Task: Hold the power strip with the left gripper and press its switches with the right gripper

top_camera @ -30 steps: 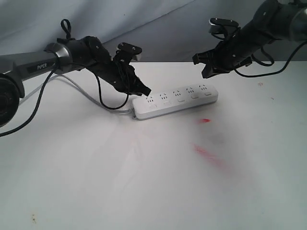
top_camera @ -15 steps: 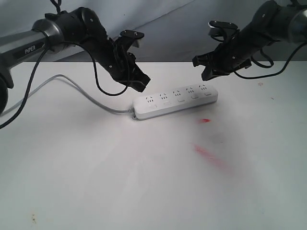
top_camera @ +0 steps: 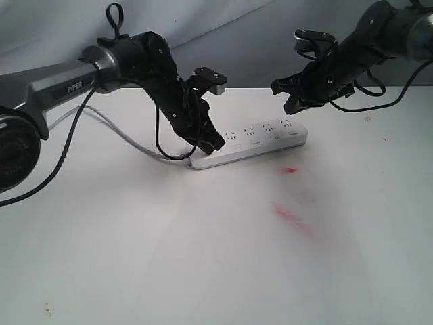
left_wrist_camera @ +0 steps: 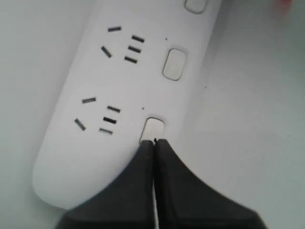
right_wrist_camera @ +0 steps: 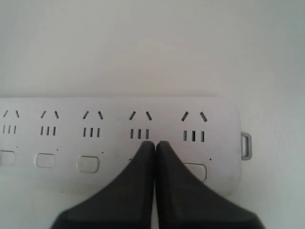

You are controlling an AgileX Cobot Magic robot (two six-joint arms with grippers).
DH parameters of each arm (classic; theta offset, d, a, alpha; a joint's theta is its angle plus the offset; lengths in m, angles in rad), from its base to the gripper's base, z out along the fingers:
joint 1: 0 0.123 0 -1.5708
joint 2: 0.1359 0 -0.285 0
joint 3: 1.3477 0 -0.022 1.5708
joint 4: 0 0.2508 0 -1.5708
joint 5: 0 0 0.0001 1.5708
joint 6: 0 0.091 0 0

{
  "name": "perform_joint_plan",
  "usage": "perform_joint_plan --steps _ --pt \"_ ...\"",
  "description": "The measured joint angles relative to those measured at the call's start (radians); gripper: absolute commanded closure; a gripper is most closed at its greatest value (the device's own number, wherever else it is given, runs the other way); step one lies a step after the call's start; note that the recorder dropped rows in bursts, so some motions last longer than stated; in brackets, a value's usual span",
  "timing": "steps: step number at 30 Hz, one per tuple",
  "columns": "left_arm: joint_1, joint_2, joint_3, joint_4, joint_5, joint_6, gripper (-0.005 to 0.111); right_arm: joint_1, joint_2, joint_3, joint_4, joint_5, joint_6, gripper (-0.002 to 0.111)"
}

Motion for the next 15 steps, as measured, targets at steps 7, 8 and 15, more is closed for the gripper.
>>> perform_joint_plan --steps 7,8,15 --pt "-0.015 0.000 0.000 0.134 -0.045 -0.108 0.107 0.000 0.000 0.000 0.000 0.035 -0.002 0.108" --pt "-0.015 0.000 0.000 0.140 -0.047 -0.114 0.107 0.000 0.000 0.000 -0.007 0.039 -0.002 0.108" --pt "-0.015 0.000 0.000 0.140 -0.047 -0.123 0.107 0.000 0.000 0.000 -0.052 0.048 0.038 0.108"
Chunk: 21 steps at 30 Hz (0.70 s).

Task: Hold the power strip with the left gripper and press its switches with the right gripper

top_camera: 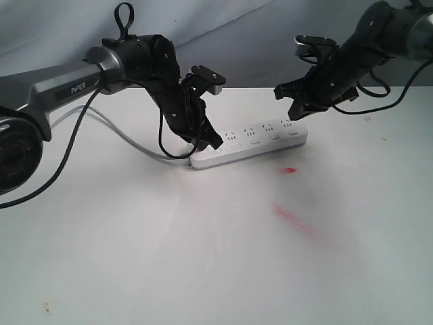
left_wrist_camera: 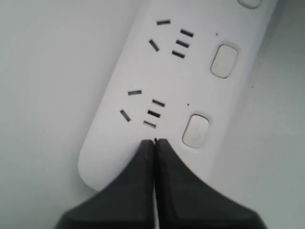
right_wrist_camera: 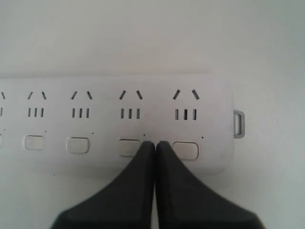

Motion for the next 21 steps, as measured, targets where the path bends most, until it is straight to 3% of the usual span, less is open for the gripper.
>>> perform_joint_plan --steps 21 --pt "0.000 0.024 -0.020 -0.011 -0.016 -0.006 0.107 0.000 0.037 0.000 -0.045 0.017 0.054 0.108"
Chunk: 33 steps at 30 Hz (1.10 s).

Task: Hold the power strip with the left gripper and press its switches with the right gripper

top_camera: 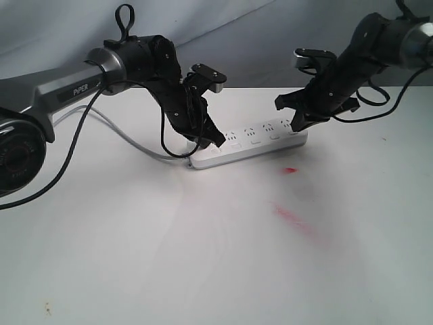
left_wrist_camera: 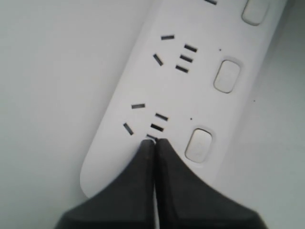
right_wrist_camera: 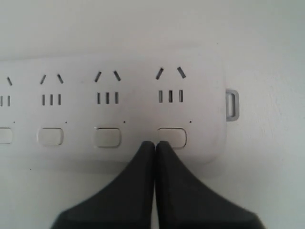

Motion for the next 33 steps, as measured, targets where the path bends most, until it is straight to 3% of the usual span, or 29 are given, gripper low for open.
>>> perform_joint_plan --steps 33 --pt "0.000 0.000 0.000 0.000 -0.002 0.000 0.107 0.000 0.007 -0.004 0.023 -0.064 0.011 0.108"
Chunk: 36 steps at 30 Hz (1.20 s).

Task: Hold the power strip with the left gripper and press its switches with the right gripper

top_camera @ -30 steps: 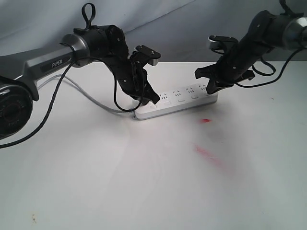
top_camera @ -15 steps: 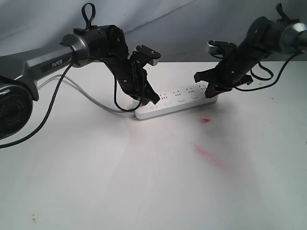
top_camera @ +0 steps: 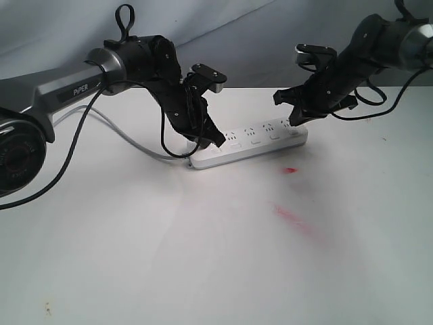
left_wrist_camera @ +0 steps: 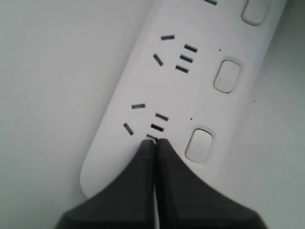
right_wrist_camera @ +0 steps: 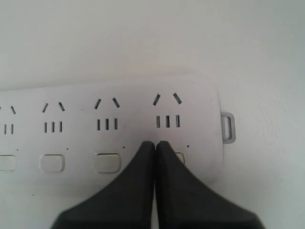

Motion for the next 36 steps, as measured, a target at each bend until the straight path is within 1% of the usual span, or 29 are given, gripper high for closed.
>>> perform_joint_plan --steps 9,20,28,32,36 --pt "0.000 0.000 0.000 0.000 0.000 0.000 0.107 0.000 0.030 0.000 0.000 -0.002 0.012 0.108" --pt "0.000 0.000 0.000 0.000 0.000 0.000 0.107 0.000 0.035 0.001 -0.045 -0.004 0.039 0.108" --pt "0.000 0.000 0.000 0.000 -0.002 0.000 0.107 0.009 0.013 0.079 -0.048 -0.104 0.042 0.108" --pt "0.000 0.000 0.000 0.000 -0.002 0.000 0.107 0.035 0.009 0.088 -0.102 -0.134 0.042 0.108" --pt "0.000 0.000 0.000 0.000 -0.002 0.000 0.107 0.068 0.007 0.088 -0.225 -0.146 0.110 0.108"
